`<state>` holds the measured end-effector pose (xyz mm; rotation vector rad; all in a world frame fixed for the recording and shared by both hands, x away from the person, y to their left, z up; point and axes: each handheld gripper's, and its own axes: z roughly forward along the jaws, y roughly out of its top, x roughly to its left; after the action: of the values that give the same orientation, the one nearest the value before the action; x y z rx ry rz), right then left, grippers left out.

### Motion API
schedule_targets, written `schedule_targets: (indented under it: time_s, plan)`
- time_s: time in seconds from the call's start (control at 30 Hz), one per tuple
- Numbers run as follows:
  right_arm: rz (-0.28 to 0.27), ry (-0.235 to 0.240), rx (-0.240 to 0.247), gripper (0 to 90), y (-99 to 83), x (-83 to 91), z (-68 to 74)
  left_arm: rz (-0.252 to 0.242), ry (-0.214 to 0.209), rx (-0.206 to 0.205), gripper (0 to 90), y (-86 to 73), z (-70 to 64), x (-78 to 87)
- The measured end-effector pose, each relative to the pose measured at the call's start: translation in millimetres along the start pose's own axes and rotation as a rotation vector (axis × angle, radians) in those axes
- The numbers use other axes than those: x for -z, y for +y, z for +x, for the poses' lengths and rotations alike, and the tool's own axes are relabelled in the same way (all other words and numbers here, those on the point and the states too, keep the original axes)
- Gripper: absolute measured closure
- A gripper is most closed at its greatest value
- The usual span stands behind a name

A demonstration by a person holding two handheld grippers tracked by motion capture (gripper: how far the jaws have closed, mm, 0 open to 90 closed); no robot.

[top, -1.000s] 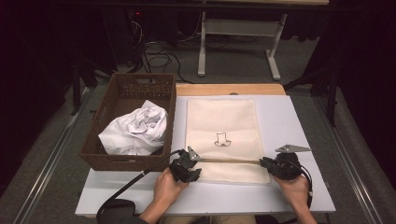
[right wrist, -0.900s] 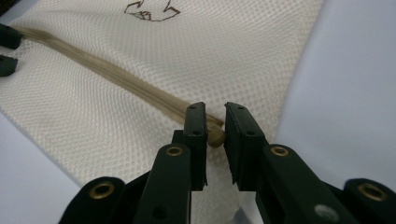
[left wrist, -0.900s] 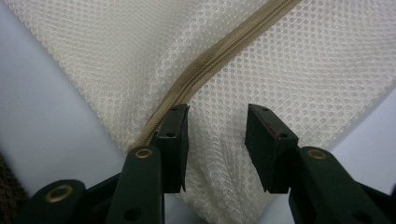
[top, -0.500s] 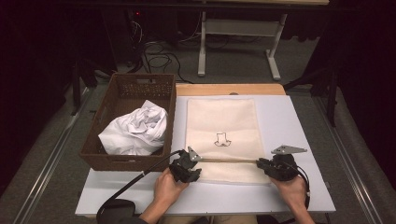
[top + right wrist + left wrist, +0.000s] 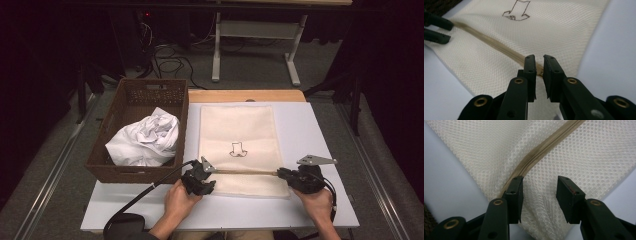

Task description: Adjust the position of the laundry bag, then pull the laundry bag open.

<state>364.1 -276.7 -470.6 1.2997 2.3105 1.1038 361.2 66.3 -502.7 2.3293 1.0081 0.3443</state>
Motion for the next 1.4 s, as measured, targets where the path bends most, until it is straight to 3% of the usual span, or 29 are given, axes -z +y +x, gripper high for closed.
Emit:
schedule_targets:
  time_s: [0.23, 0.4, 0.53, 0.63, 0.77, 1.03, 1.13, 1.2, 1.4]
  plan:
    - [-0.007, -0.025, -0.055, 85.5, -4.0, 6.5, -12.6, 0.006, -0.023, 0.021, 55.4, 1.1, 2.9, 0.7]
    - [-0.003, -0.039, -0.041, 89.3, -2.2, 2.9, -11.8, -0.018, -0.055, 0.037, 49.4, 4.3, 3.0, 5.7]
    - [0.024, -0.039, -0.035, 89.6, -2.1, -1.7, -9.9, -0.086, -0.060, 0.032, 48.0, 7.5, 2.8, 18.7]
    - [0.047, -0.027, -0.007, 89.6, -0.5, -5.5, -9.5, -0.120, -0.096, 0.037, 46.0, 9.4, 2.0, 25.5]
    - [0.063, -0.027, -0.002, 89.5, 0.1, -6.7, -12.0, -0.121, -0.113, 0.023, 46.4, 13.3, -0.2, 24.5]
    - [0.062, -0.006, 0.029, 87.5, -0.7, -5.1, -11.7, -0.180, -0.159, -0.013, 48.6, 25.3, -18.5, 24.2]
    - [0.063, -0.009, 0.026, 87.6, -2.1, -4.8, -13.0, -0.178, -0.176, -0.023, 49.0, 32.0, -26.6, 23.3]
    - [0.058, -0.002, -0.002, 88.1, -4.1, -5.1, -16.3, -0.207, -0.189, -0.035, 49.2, 38.3, -33.2, 21.1]
    - [0.061, -0.003, -0.022, 89.0, -4.2, -6.0, -18.6, -0.205, -0.202, -0.032, 47.9, 47.4, -38.1, 13.9]
